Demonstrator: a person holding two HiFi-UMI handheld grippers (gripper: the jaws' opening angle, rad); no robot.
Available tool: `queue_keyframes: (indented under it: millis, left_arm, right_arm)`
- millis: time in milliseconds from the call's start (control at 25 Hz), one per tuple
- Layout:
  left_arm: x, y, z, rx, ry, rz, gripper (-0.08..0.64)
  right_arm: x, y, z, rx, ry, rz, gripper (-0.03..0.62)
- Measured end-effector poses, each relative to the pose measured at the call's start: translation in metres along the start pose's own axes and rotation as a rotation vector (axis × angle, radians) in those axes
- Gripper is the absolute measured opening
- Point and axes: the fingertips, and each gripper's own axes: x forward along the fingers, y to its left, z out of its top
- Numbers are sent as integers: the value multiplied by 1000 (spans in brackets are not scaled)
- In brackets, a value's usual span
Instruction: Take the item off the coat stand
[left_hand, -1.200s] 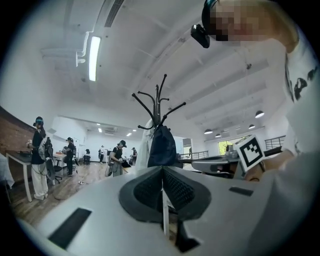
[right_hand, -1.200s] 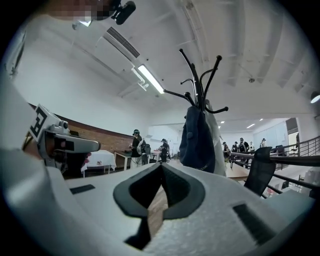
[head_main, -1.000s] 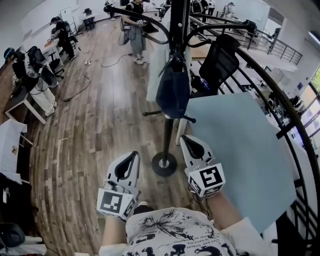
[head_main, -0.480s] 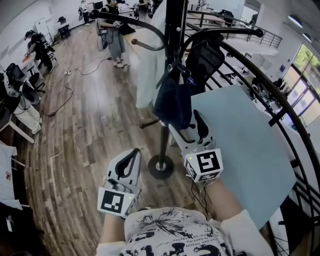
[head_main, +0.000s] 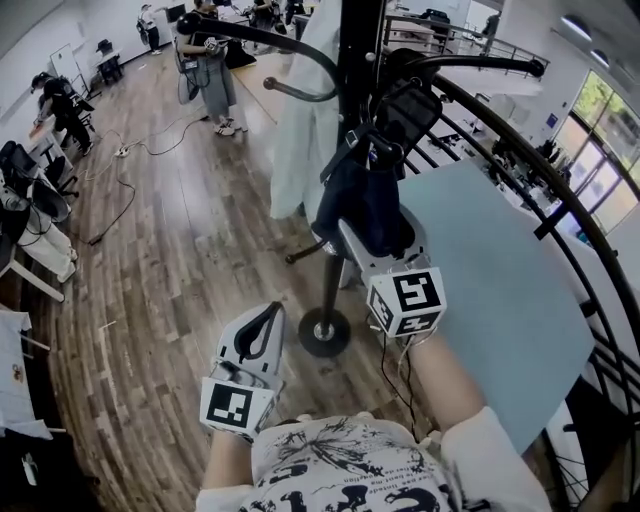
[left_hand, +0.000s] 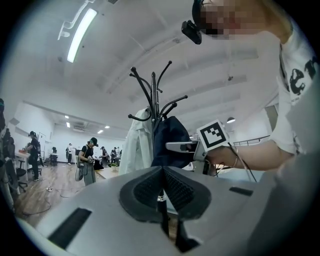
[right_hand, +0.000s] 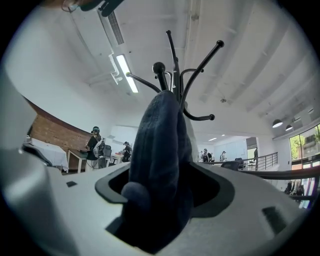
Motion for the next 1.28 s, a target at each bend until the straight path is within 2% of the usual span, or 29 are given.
queue_keyframes:
  millis: [120, 200, 240, 440, 640, 1040, 1280]
  left_arm:
    - [-1, 3, -3, -6, 5, -12, 5]
    - [-2, 4, -4, -13, 5, -20, 5]
    - [-2, 3, -4, -17, 4, -24, 5]
    - [-6, -2, -4, -21, 5, -36, 5]
    - [-11, -12, -2, -13, -2, -50, 5]
    - [-13, -29, 9, -4, -25, -57, 5]
    - [-10, -43, 15, 3, -34, -63, 5]
  right_arm:
    - [-6, -3, 0, 3, -3, -41, 245]
    - [-10, -4, 2, 17, -4, -56, 152]
    - [-11, -5, 2, 22, -1, -56, 126]
    - [-17, -3, 6, 10, 12, -74, 56]
    - [-33, -4, 19, 4, -20, -86, 25]
    - [-72, -7, 62, -32, -116, -89, 20]
    - [-102, -12, 64, -55, -103, -71, 18]
